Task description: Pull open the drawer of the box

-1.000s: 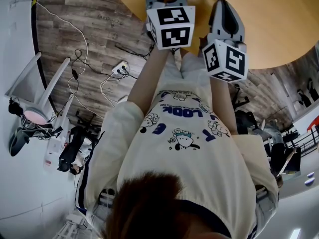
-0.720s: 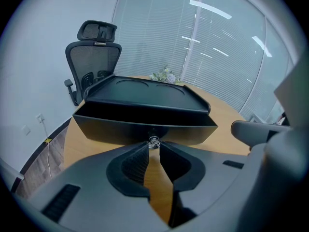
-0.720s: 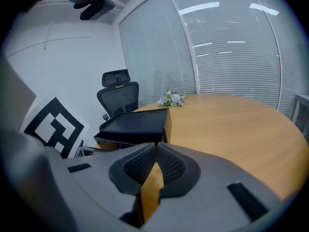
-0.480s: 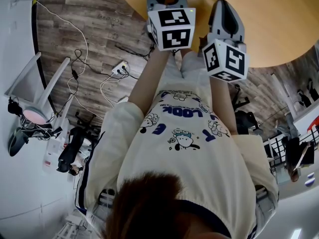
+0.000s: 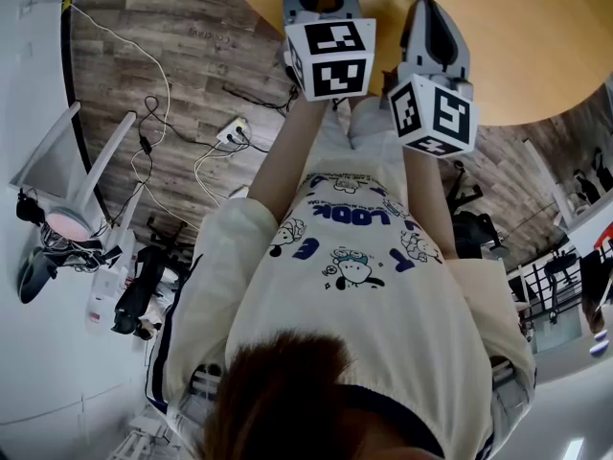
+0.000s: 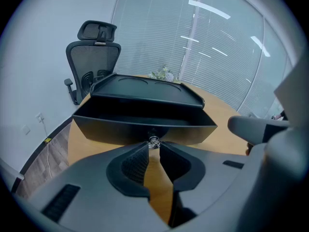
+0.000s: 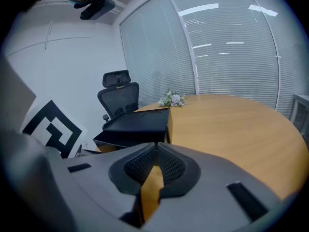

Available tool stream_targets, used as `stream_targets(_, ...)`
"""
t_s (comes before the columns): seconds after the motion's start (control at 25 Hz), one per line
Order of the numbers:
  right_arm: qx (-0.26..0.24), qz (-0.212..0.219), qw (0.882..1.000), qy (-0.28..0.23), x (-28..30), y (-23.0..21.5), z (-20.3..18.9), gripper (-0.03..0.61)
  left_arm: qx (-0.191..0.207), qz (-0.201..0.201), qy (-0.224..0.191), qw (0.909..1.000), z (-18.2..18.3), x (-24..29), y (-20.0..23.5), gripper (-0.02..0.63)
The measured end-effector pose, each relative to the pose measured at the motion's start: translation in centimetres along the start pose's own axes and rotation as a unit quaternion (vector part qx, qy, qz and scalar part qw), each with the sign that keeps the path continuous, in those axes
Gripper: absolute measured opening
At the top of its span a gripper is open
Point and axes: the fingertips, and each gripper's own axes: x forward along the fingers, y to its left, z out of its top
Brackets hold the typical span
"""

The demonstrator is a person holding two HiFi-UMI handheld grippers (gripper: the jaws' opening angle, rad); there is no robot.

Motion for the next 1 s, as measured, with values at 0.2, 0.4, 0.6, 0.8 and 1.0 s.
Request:
stream_targets(0.2, 0.002, -0.002, 1.000, -0.002, -0.4, 0.2, -0.1, 0.038, 0.003, 0.000, 0.001, 1.0000, -0.5, -0.4, 0.0, 0.077)
stream_targets(0.4, 0.002, 0.000, 1.000, -0.001, -0.6, 0.5, -0.3, 0.038, 0.000, 0.000, 0.003, 1.0000, -0.9, -0.7, 0.0, 0.077)
stream_targets(0.6, 0.001, 0.000, 1.000, -0.002, -0.6, 0.7, -0.3, 0.038, 0.001, 0.000, 0.006, 1.0000, -1.2, -0.8, 0.0, 0.077)
stream_targets(0.8, -0.001, 0.001, 1.000, -0.004, -0.6, 0.9, -0.1, 0.038, 0.001, -0.002, 0.008, 1.0000, -1.3, -1.0, -0.1, 0.077)
stream_targets(1.0, 0.000, 0.001, 1.000, -0.005, -0.6, 1.1, -0.2, 0.038, 0.002, -0.003, 0.011, 0.9999, -1.8, -1.2, 0.0, 0.077)
